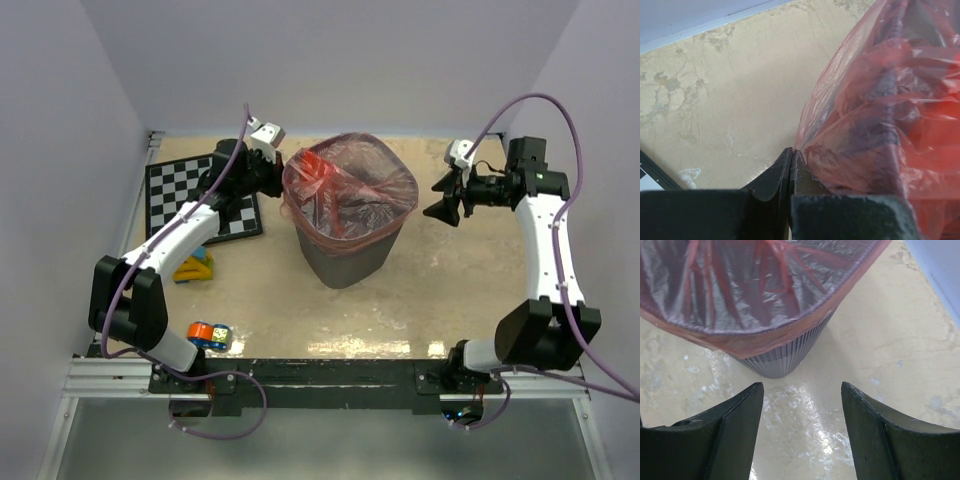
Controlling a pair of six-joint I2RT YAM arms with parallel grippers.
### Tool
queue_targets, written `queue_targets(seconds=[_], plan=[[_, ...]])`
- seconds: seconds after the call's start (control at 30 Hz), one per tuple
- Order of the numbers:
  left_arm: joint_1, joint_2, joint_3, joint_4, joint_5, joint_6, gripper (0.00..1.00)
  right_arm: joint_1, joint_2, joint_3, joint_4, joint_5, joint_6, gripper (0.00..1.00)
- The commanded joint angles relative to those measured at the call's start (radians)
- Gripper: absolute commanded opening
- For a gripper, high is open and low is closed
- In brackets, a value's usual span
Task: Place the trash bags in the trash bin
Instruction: Place the trash bag in the trash bin.
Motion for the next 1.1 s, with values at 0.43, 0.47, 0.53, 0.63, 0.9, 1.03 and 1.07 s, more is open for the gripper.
queue_targets(seconds=[0.43,0.47,0.53,0.63,0.9,1.03,1.07], plan=[[0.012,-0.052,0.029,-0.005,0.005,0.045,0.0,0.169,-0.083,0.011,0.097,0.12,-0.096,0.66],[0.012,-0.05,0.026,-0.004,0.005,0.045,0.0,0.173,-0.083,0.021,0.089,0.118,-0.104,0.64],[0.012,-0.05,0.021,0.0,0.006,0.043,0.0,0.203,-0.083,0.029,0.087,0.126,-0.101,0.59],[0.014,-0.052,0.014,0.01,0.011,0.039,0.0,0.226,-0.075,0.04,0.055,0.143,-0.113,0.41],[0.014,-0.055,-0.006,0.019,0.0,0.031,0.0,0.242,-0.083,-0.027,0.081,0.213,-0.11,0.0],[0.017,-0.052,-0.043,0.039,-0.003,0.034,0.0,0.242,-0.087,-0.133,0.109,0.282,-0.15,0.0],[0.018,-0.049,-0.057,0.05,0.0,0.037,0.0,0.24,-0.086,-0.153,0.118,0.287,-0.157,0.0]])
